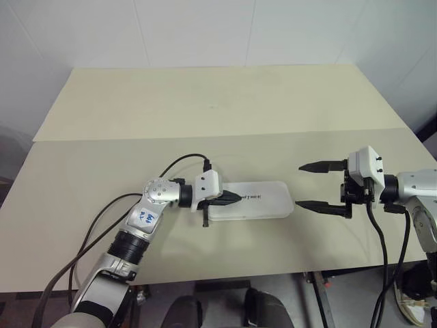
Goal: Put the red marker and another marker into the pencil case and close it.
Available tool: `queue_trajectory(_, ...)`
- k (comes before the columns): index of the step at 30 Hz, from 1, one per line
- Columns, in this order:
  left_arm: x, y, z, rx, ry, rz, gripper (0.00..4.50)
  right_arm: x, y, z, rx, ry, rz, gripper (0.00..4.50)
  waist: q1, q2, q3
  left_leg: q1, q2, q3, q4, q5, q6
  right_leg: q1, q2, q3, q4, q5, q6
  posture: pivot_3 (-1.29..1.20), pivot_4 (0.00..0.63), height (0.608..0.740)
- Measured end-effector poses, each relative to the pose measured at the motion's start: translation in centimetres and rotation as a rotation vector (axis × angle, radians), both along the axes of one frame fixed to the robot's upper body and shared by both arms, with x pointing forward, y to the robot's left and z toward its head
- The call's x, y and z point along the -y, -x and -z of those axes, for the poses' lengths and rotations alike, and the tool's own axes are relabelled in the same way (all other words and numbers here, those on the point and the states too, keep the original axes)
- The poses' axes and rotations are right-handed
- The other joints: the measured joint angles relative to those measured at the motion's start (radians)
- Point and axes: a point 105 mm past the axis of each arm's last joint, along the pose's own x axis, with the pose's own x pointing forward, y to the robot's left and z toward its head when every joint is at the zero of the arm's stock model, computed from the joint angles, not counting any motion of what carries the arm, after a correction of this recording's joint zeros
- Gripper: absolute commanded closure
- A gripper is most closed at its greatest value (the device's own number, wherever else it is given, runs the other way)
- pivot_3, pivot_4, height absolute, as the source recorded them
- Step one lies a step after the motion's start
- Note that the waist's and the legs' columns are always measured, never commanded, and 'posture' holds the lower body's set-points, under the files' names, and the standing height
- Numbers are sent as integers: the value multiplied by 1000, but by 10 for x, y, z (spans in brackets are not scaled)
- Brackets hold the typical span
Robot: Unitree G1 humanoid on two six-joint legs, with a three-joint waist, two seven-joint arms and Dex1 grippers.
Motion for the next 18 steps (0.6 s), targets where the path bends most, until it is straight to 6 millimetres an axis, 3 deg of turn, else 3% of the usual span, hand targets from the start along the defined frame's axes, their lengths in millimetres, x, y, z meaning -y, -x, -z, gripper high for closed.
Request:
queue_trajectory(9, 5, 11, -1, 3, -46, 13, 4477, 2, 0, 2, 12, 11, -13, 0, 0, 0, 0, -1, 1, 0, 0, 0, 0, -1, 1, 0, 0, 1, -1, 0, 150, 740)
queue_trajectory(14, 4, 16, -2, -64, 20, -4, 4477, 0, -5, 4, 12, -1, -22, 0, 0, 0, 0, -1, 1, 0, 0, 0, 0, -2, 1, 0, 0, 1, -1, 0, 150, 740)
queue_trajectory(18, -22, 12, -26, -74, 195, -82, 4477, -3, -12, 9, 2, -5, -35, 0, -12, 0, 0, -1, 3, 0, 0, 0, 0, -2, 2, 0, 0, 1, -2, 0, 150, 740)
